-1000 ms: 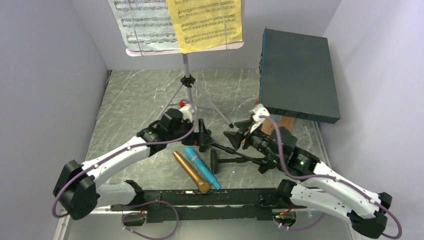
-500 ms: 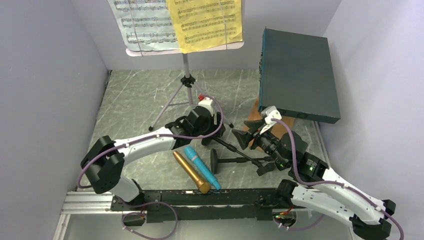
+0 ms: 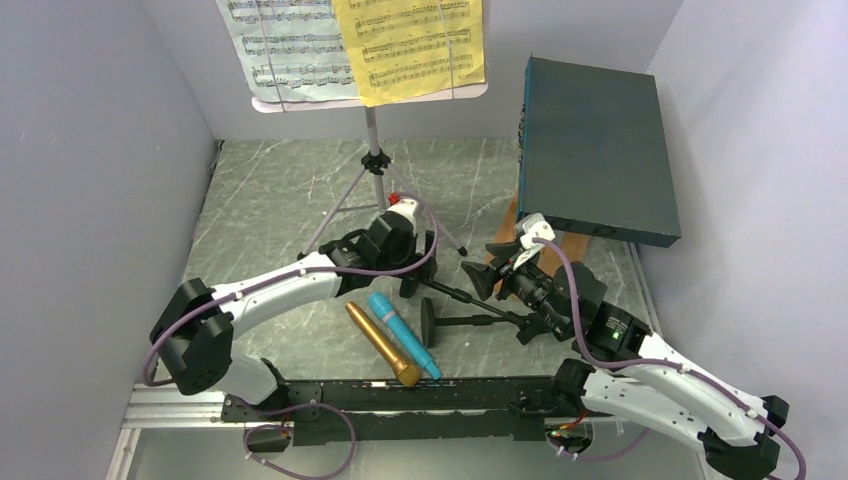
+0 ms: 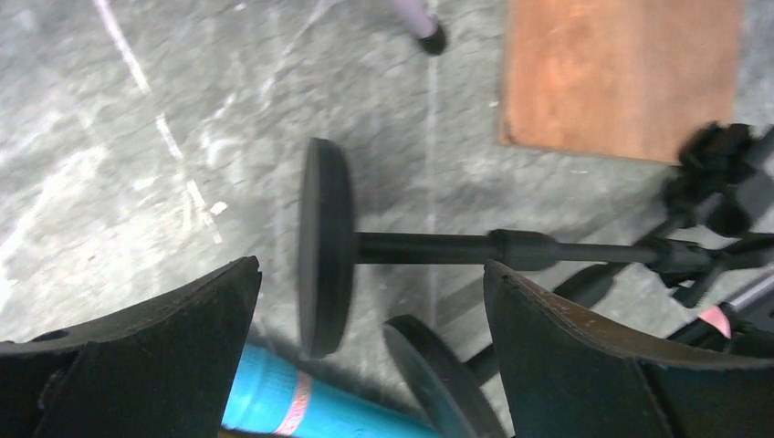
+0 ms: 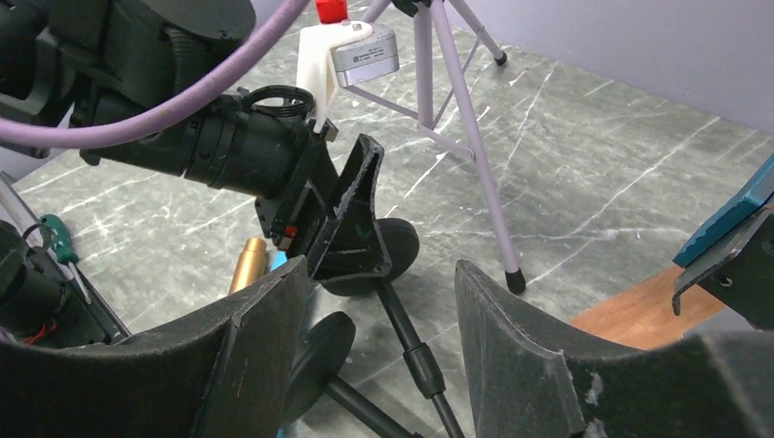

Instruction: Set up the instrument practice props

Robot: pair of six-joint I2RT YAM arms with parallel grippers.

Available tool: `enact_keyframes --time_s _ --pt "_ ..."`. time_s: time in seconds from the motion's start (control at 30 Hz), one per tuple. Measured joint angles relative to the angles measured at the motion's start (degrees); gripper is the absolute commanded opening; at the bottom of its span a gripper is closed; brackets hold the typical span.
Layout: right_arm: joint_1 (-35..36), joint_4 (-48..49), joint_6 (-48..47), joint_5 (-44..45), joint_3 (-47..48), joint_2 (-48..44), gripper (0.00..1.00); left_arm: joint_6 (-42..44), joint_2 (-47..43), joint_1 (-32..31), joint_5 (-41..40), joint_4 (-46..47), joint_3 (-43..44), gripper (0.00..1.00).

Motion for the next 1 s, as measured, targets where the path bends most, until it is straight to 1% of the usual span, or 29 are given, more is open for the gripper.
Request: enact_keyframes --time_s 0.1,0.13,0.23,0.37,0.53,0.63,0.7,0.73,0.87,1.0 --pt "0.00 0.00 -0.04 0.07 0.00 -0.26 0.63 -0.13 0.48 2.27 0.28 -2.54 -0.44 0.96" --pt "0.00 0.00 -0.04 0.11 -0.02 -0.52 0.63 -0.15 0.94 2.97 0.66 -2.84 -0.61 0.93" --pt "0.00 0.00 -0.02 0.44 -0.02 -1.36 0.63 -0.15 4.28 4.09 2.84 -2.80 -0.72 0.82" --pt "0.00 0.07 0.00 0.50 -0.02 -2.84 0.64 -0.42 10.75 4.02 6.12 -1.99 -0.79 0.60" --pt "0.00 0.42 0.02 0.46 -0.02 -5.81 0.64 -0.20 11.06 4.07 7.89 -0.92 -0.66 0.24" --pt "0.00 1.66 0.04 0.46 -0.02 -7.89 0.64 1.99 10.95 4.11 7.45 -2.19 0.39 0.08" --pt "0.00 2.49 0.09 0.48 -0.02 -8.83 0.64 2.49 10.71 4.50 7.28 -3.58 0.68 0.02" --pt "0.00 2.80 0.20 0.46 -0.02 -9.16 0.65 2.78 10.34 4.83 7.34 -4.42 0.68 0.00" --pt "0.00 3.32 0.24 0.42 -0.02 -9.51 0.65 2.32 5.79 9.16 11.17 -5.66 -0.31 0.00" --pt "0.00 3.50 0.55 -0.63 0.04 -9.38 0.68 0.09 -0.74 17.03 18.67 -2.91 -2.23 0.00"
